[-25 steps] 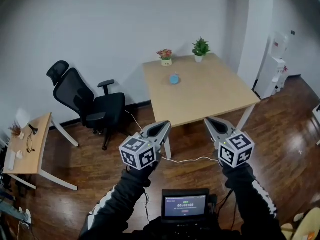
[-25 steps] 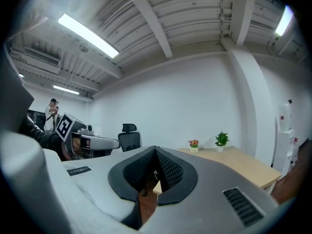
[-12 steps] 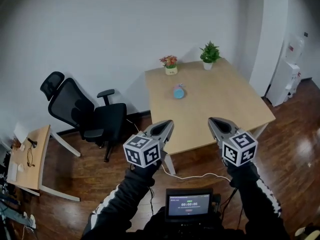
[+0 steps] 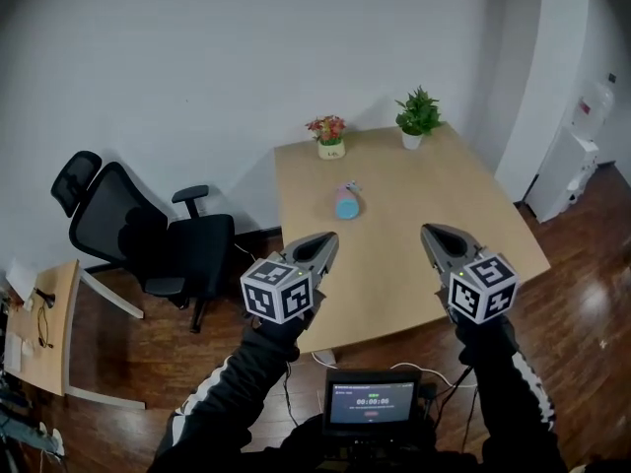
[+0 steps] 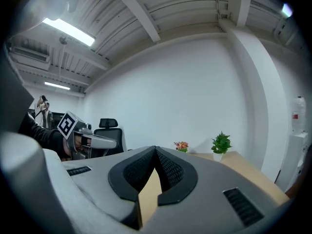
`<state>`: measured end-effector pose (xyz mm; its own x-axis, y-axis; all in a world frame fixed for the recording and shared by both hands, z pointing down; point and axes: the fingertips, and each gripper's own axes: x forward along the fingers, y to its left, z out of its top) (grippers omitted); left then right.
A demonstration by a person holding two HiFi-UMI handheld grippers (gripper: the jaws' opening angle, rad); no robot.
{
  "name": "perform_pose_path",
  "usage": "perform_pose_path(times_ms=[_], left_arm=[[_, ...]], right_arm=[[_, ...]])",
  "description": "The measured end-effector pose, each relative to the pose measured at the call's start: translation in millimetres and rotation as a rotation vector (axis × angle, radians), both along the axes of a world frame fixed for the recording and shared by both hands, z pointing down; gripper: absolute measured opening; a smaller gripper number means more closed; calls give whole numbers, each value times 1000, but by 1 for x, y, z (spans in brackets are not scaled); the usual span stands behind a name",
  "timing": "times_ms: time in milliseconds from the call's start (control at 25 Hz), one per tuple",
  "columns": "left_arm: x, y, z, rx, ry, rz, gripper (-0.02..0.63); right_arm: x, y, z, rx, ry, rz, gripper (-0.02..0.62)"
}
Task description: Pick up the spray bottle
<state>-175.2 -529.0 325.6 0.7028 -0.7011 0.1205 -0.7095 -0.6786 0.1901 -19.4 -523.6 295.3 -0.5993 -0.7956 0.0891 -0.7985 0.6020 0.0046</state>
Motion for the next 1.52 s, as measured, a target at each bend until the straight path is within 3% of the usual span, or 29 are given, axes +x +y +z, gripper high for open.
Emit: perform_pose_path(times_ms=[200,360,560,760,920,1000,1200,1360,1400,1480,1520], left_arm=[[36,-106,10,-10,29,-73,0],[76,-191,21,-13,-50,-174,0],[106,-291,19,-40,-93,-272,9],[106,-371,37,-143,-79,-334,9],[87,-447,47,-109,-131,-380,42],[81,-476,63,-157,-144,-357,90],[64,-543,115,-285,-130,-305,94],[55,-589,184,-404,-195,-310,96],[54,-601,202,-445,-214,-316,139],[57,-619,237,-537,-235,-323,295],[59,-626,252,-576,-239,-329,305]], right_arm=[[29,-108,23,-9,45,-84,3],[70,-195,30,-29,29,-178,3],[106,-307,20,-21,40,-263,3],[110,-396,24,-55,38,-321,3],[107,-477,42,-88,50,-272,3],[101,-510,64,-129,54,-247,3],[79,-580,122,-233,108,-199,3],[68,-619,180,-310,175,-192,3],[68,-628,193,-325,185,-198,3],[70,-645,218,-362,194,-214,3],[71,-653,231,-382,196,-224,3]])
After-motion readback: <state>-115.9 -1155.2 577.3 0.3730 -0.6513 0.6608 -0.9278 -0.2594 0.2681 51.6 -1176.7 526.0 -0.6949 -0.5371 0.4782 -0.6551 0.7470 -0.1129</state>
